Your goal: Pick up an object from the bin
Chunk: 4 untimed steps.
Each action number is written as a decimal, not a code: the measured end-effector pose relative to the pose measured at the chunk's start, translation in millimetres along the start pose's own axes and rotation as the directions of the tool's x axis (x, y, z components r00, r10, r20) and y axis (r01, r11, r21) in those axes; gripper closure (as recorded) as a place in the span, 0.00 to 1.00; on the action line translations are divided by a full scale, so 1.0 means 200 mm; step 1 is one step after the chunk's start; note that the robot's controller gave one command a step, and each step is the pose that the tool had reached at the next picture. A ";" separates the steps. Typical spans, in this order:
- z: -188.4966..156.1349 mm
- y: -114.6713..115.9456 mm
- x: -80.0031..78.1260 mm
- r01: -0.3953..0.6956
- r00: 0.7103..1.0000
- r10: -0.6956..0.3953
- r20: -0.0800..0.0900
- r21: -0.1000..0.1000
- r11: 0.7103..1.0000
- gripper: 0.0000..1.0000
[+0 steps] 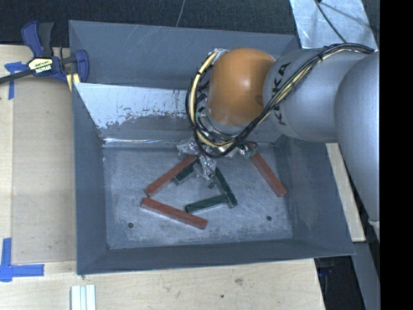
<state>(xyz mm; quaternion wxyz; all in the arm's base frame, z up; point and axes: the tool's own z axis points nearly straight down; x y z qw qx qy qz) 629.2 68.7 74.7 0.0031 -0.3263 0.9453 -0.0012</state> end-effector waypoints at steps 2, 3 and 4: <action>-0.07 0.00 0.00 -0.006 1.000 0.006 -0.001 -0.003 1.000 1.00; -0.24 -0.01 -0.01 -0.008 1.000 0.008 0.000 -0.002 1.000 1.00; -0.49 -0.01 -0.01 -0.013 1.000 0.013 -0.001 -0.002 1.000 1.00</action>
Offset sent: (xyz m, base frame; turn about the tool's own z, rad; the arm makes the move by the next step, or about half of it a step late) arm 0.0000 0.0000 0.0121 0.0000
